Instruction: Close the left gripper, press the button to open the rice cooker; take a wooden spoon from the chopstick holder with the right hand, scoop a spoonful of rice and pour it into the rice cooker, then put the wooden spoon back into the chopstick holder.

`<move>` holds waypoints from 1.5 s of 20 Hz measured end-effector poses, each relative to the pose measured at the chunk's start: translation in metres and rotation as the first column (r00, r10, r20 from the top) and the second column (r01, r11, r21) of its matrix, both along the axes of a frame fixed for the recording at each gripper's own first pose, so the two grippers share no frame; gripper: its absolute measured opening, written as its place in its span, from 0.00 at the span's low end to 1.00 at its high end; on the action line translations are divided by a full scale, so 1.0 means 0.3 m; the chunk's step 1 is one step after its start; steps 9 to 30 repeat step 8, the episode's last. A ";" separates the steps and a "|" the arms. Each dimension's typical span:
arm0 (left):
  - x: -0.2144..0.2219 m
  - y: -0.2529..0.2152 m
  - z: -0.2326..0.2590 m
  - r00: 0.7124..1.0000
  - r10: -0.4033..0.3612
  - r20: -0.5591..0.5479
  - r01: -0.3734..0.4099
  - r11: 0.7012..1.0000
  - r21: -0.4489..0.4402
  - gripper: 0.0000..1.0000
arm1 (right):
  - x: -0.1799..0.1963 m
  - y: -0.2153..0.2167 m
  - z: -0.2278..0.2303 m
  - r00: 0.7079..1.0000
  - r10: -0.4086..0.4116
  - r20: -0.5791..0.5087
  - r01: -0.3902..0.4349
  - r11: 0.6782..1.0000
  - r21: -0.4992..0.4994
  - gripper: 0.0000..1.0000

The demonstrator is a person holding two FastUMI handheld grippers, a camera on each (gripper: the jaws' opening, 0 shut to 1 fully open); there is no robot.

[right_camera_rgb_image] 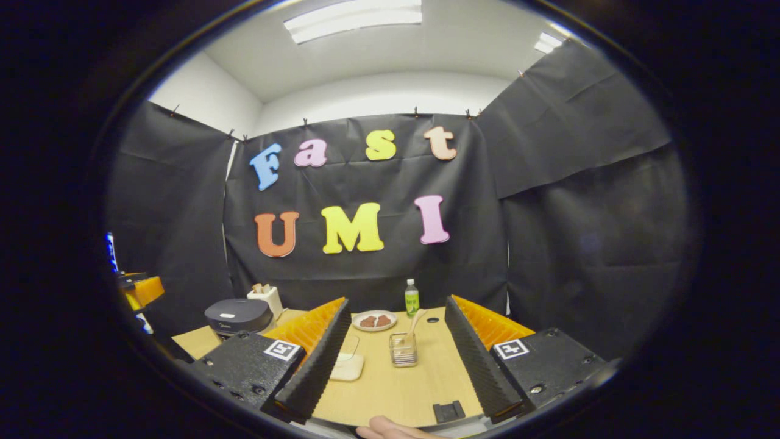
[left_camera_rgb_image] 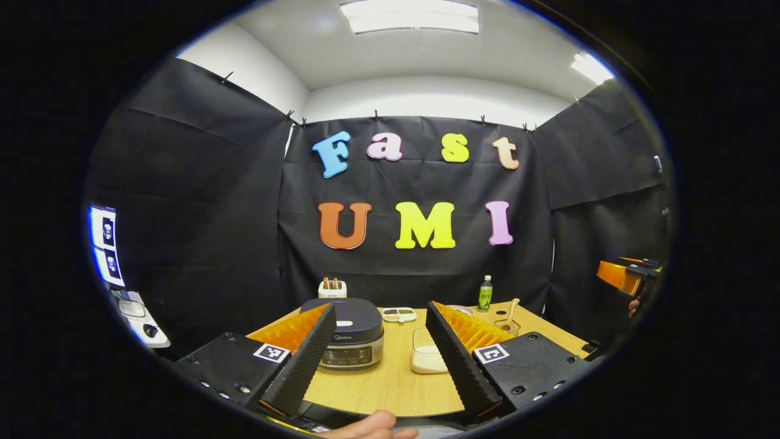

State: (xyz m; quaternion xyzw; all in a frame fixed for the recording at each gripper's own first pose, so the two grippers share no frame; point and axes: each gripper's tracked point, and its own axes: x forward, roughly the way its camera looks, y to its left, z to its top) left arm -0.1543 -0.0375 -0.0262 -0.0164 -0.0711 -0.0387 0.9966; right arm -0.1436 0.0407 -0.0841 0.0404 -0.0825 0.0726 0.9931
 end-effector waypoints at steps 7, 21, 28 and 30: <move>0.015 -0.007 -0.012 1.000 -0.011 -0.018 0.011 1.000 -0.001 0.94 | -0.038 0.013 0.025 0.999 0.014 0.044 -0.015 1.000 0.020 0.99; 0.016 -0.007 -0.008 1.000 -0.009 -0.017 0.009 1.000 0.000 0.95 | -0.040 0.019 0.024 0.999 0.020 0.043 -0.021 1.000 0.017 0.99; 0.016 -0.007 -0.008 1.000 -0.009 -0.017 0.009 1.000 0.000 0.95 | -0.040 0.019 0.024 0.999 0.020 0.043 -0.021 1.000 0.017 0.99; 0.016 -0.007 -0.008 1.000 -0.009 -0.017 0.009 1.000 0.000 0.95 | -0.040 0.019 0.024 0.999 0.020 0.043 -0.021 1.000 0.017 0.99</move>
